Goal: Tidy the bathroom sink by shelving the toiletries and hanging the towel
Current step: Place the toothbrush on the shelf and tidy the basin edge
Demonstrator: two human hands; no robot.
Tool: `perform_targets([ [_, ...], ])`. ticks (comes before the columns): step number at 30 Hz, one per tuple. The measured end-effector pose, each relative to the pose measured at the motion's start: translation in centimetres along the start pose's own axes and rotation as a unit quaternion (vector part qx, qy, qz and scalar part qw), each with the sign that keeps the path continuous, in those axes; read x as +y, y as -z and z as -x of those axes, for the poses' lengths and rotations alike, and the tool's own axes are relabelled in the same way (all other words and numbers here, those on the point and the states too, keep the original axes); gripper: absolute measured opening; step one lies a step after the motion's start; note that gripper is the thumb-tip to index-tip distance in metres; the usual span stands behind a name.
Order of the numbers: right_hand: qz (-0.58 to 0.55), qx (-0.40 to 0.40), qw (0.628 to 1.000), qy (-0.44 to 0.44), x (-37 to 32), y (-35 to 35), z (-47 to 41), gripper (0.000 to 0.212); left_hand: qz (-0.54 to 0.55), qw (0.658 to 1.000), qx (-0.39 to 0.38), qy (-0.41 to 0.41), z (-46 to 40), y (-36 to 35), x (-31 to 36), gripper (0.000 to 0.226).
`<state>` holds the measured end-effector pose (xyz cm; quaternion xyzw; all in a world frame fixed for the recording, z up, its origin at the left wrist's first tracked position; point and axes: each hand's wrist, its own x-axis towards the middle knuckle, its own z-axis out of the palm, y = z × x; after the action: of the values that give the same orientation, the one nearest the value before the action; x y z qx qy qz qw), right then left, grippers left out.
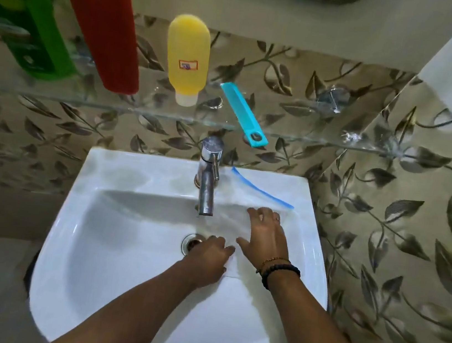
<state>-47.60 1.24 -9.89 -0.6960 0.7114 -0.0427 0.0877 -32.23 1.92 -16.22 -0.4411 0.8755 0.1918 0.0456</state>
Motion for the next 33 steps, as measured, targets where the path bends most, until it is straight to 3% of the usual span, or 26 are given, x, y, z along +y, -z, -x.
perform_targets([
  [3, 0.027, 0.037, 0.999, 0.018, 0.1, -1.3, -0.5, 0.054, 0.022, 1.0, 0.007, 0.014, -1.1, -2.4, -0.1, 0.054],
  [6, 0.027, 0.091, 0.994, 0.046, 0.5, -2.5, -0.2, 0.037, 0.034, 0.998, 0.038, 0.023, -1.3, -3.1, -0.1, 0.026],
  [11, -0.005, 0.108, 0.994, 0.026, -0.2, -2.4, 1.6, 0.039, 0.084, 0.982, 0.164, 0.031, 0.6, -1.0, -0.8, 0.011],
  [14, -0.171, 0.021, 0.985, -0.031, -1.6, -1.7, 2.6, 0.034, 0.148, 0.961, 0.232, 0.019, 3.7, 1.9, -1.7, 0.015],
  [17, -0.394, -0.05, 0.916, -0.06, -4.0, -0.7, 3.9, 0.024, 0.156, 0.948, 0.278, -0.019, 7.4, 4.5, -2.2, 0.016],
  [20, -0.496, -0.11, 0.858, -0.068, -7.4, 0.5, 5.2, 0.032, 0.178, 0.936, 0.302, -0.021, 11.3, 6.1, -2.6, 0.014],
  [22, -0.538, -0.16, 0.826, -0.051, -10.2, 1.9, 6.0, 0.039, 0.203, 0.928, 0.313, 0.013, 14.3, 7.3, -3.2, 0.017],
  [25, -0.566, -0.215, 0.796, 0.004, -14.9, 4.2, 7.1, 0.022, 0.223, 0.899, 0.37, 0.072, 18.9, 9.8, -4.7, 0.018],
  [28, -0.588, -0.273, 0.758, 0.077, -19.6, 5.8, 7.2, 0.024, 0.212, 0.862, 0.438, 0.143, 23.1, 12.3, -6.7, 0.015],
  [33, -0.541, -0.234, 0.791, 0.163, -28.9, 6.0, 6.3, 0.012, 0.197, 0.821, 0.491, 0.215, 28.8, 14.6, -10.9, 0.015],
])
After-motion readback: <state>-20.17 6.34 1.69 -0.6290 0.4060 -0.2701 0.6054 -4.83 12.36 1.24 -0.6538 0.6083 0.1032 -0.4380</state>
